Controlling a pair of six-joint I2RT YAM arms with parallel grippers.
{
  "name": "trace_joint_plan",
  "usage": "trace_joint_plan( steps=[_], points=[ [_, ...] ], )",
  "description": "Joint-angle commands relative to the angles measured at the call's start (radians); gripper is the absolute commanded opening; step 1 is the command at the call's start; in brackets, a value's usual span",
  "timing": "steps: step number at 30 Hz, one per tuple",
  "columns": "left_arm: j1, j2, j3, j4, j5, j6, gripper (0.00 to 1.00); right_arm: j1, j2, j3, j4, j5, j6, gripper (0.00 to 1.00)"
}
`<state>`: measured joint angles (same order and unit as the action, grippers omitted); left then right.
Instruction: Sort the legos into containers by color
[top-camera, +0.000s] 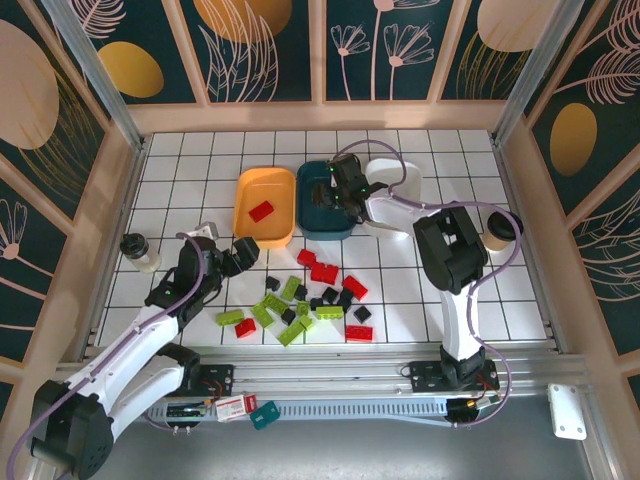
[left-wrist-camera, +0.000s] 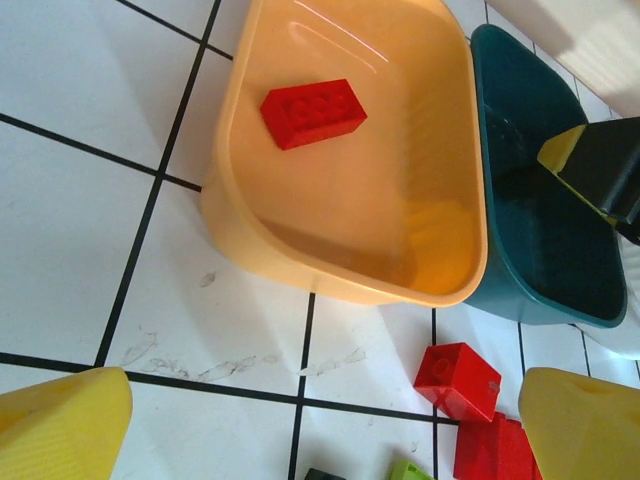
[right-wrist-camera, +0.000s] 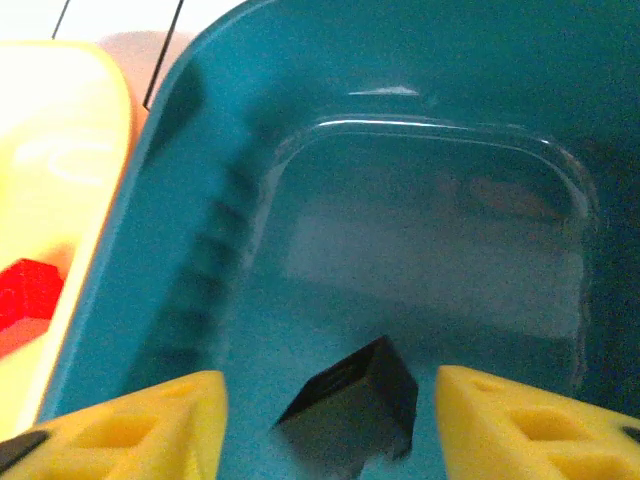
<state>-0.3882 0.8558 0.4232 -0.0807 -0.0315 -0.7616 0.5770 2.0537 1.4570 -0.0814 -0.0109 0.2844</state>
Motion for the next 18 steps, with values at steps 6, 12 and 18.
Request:
trace_joint_plan(
  steps=[6,12,18],
  points=[
    [-0.002,-0.027,-0.016,-0.016,-0.005,-0.024,0.99,0.004,-0.201,-0.098,-0.024,0.004,0.013,0.65],
    [-0.002,-0.017,-0.02,0.011,-0.011,-0.022,0.99,0.075,-0.534,-0.484,-0.031,0.053,0.068,0.66],
    [-0.001,0.014,-0.03,0.046,-0.01,-0.009,0.99,0.263,-0.825,-0.773,-0.235,0.154,0.193,0.72]
  ],
)
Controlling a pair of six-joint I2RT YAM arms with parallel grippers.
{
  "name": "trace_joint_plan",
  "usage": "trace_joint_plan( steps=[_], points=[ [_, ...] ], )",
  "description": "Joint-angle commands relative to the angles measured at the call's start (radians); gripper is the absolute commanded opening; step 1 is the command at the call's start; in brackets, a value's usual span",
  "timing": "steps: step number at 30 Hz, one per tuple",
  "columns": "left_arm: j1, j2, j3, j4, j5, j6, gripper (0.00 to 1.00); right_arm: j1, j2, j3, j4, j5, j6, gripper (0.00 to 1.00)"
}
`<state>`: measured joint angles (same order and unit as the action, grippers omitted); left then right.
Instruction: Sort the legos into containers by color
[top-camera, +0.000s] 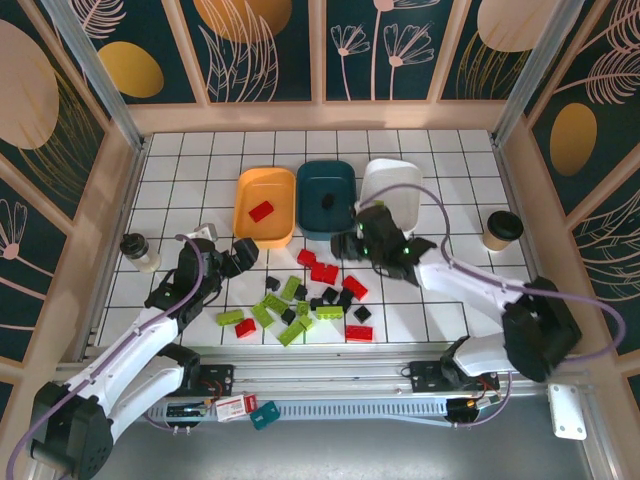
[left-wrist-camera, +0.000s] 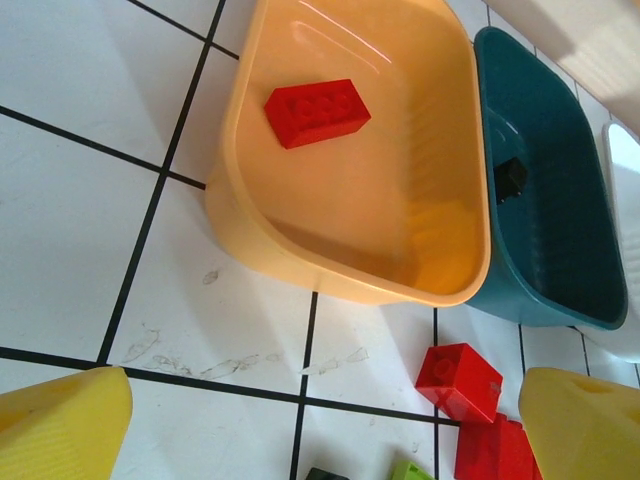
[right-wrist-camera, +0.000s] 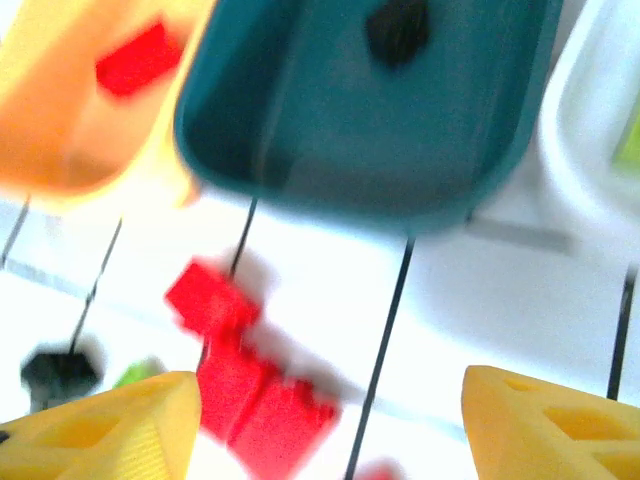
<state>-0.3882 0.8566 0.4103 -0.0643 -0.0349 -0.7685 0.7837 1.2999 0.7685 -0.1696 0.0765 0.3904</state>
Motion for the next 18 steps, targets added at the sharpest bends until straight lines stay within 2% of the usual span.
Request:
trace_joint_plan(
  steps=[1,7,10,18],
  points=[
    [-0.001,0.02,-0.021,0.036,-0.008,0.001,0.99,0.093,-0.114,-0.116,-0.185,0.074,0.126,0.74],
    [-0.002,0.065,-0.031,0.071,0.009,-0.004,0.99,0.307,-0.24,-0.179,-0.329,0.104,0.318,0.83],
    [-0.001,0.078,-0.031,0.076,0.013,-0.003,0.99,0.391,-0.207,-0.186,-0.368,0.113,0.381,0.89],
    [-0.001,0.075,-0.042,0.075,0.001,0.001,0.99,0.521,-0.128,-0.205,-0.392,0.121,0.491,0.91]
  ],
)
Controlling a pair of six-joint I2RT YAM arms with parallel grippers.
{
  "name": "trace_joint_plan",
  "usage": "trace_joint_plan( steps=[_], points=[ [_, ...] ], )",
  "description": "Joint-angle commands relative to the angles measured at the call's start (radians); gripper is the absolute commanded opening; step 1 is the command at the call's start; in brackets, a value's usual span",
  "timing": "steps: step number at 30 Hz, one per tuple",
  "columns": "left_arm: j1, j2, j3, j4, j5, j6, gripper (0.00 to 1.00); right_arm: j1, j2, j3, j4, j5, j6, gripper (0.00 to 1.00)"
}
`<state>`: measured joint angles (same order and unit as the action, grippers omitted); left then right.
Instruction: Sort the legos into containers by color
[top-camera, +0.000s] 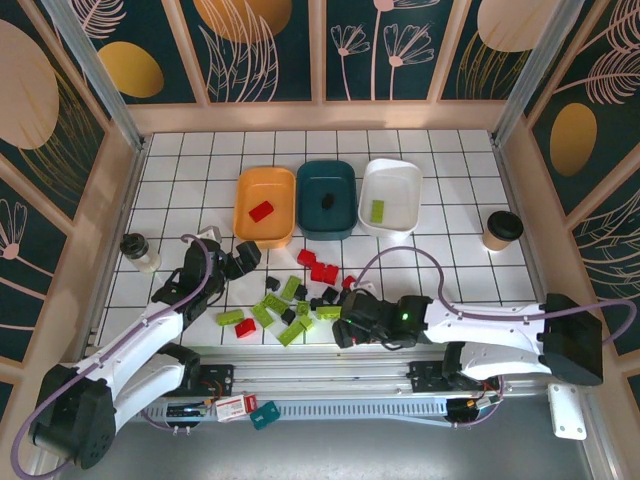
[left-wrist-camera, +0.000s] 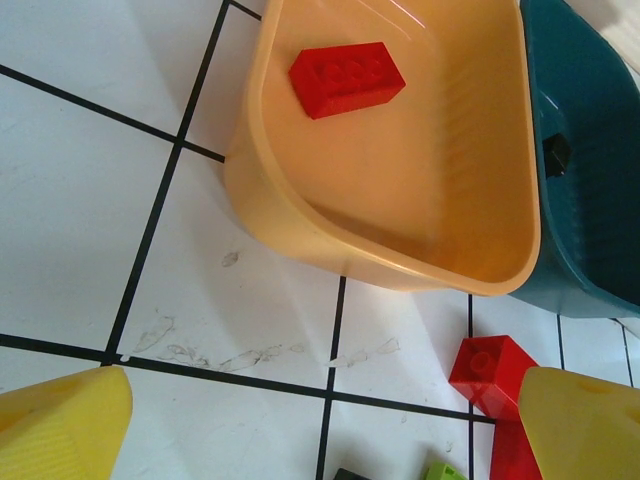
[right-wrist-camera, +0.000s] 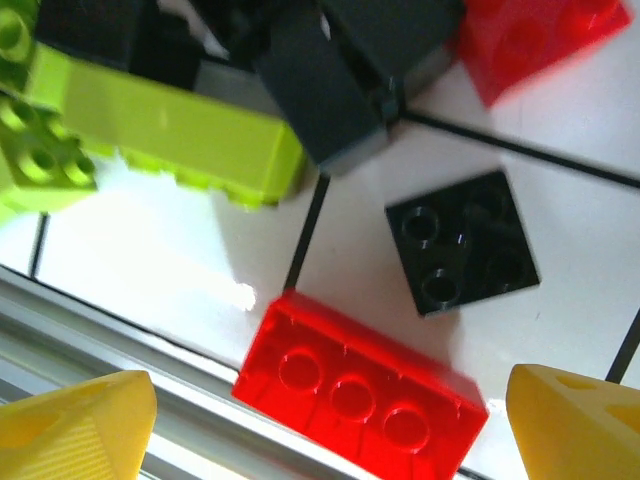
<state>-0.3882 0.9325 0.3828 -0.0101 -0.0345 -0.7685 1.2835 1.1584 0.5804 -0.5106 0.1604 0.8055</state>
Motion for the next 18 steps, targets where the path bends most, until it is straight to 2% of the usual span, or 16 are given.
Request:
trace_joint_plan(
  steps=[1,9,18],
  points=[
    [-0.001,0.0,-0.016,0.022,-0.002,0.002,0.99,0.024,0.021,-0.02,-0.049,0.035,0.081,0.91],
    [-0.001,0.012,-0.016,0.025,-0.002,0.003,0.99,0.029,0.087,0.003,-0.001,0.063,0.083,0.97],
    [-0.001,0.011,-0.027,0.027,-0.006,0.001,0.99,0.027,0.162,0.023,0.065,0.076,0.077,0.87]
  ],
)
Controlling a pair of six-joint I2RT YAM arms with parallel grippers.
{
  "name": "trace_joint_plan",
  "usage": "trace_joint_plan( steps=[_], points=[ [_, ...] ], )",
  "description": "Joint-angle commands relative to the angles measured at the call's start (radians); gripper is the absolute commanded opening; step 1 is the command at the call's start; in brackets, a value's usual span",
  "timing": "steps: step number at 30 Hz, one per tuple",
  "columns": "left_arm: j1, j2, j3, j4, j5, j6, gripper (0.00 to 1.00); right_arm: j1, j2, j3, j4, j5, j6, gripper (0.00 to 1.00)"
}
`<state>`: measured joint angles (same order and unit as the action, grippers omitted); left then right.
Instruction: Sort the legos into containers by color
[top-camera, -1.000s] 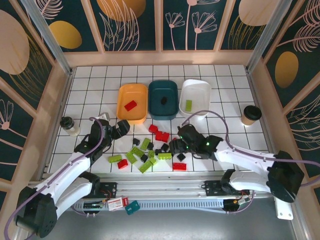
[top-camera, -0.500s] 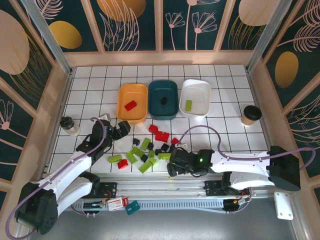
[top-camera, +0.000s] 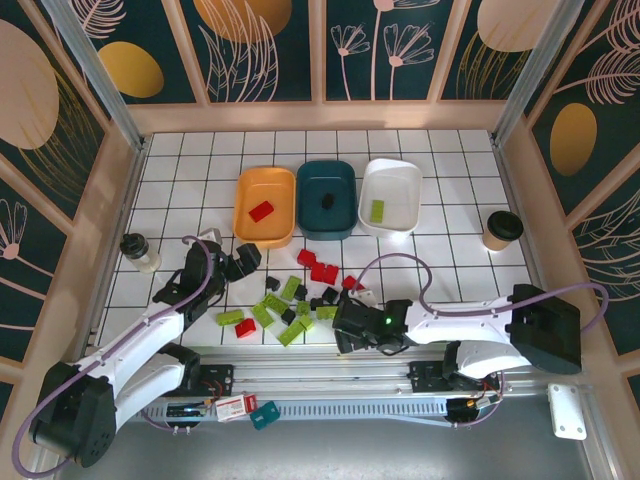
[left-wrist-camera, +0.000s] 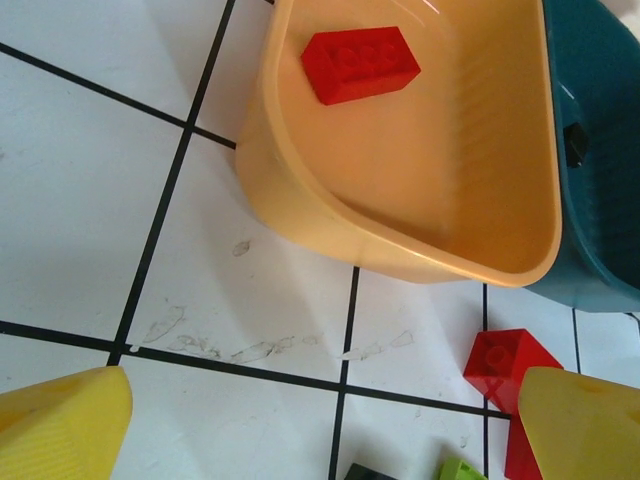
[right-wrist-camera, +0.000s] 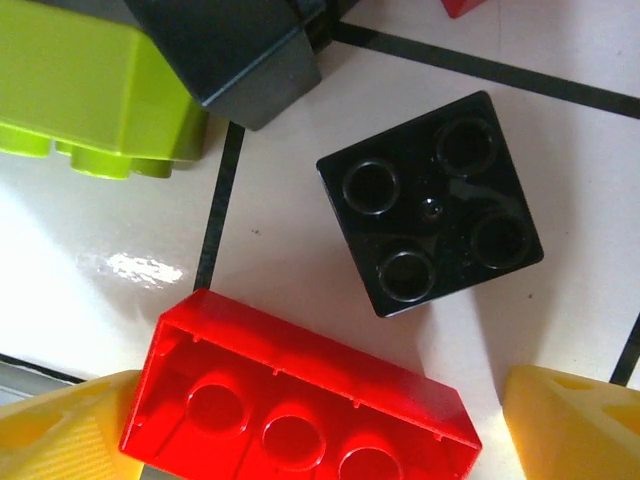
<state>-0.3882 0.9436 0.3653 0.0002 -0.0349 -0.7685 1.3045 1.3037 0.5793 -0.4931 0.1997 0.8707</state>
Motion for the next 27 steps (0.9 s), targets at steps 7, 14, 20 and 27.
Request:
trace_joint_plan(
  steps=[7,14,20,27],
  points=[
    [-0.001,-0.003,-0.011,0.016,-0.005,0.003,0.99,-0.003,0.004,0.015,0.048,0.053,0.004,0.74],
    [-0.001,-0.004,0.0,0.008,-0.005,0.009,0.99,-0.012,-0.086,0.01,0.025,0.072,-0.024,0.61],
    [-0.001,-0.01,0.023,-0.01,-0.014,0.014,0.99,-0.014,-0.185,0.054,-0.041,0.084,-0.04,0.59],
    [-0.002,-0.051,0.07,-0.091,-0.089,0.023,0.99,-0.232,-0.114,0.209,0.172,-0.03,-0.352,0.56]
  ],
)
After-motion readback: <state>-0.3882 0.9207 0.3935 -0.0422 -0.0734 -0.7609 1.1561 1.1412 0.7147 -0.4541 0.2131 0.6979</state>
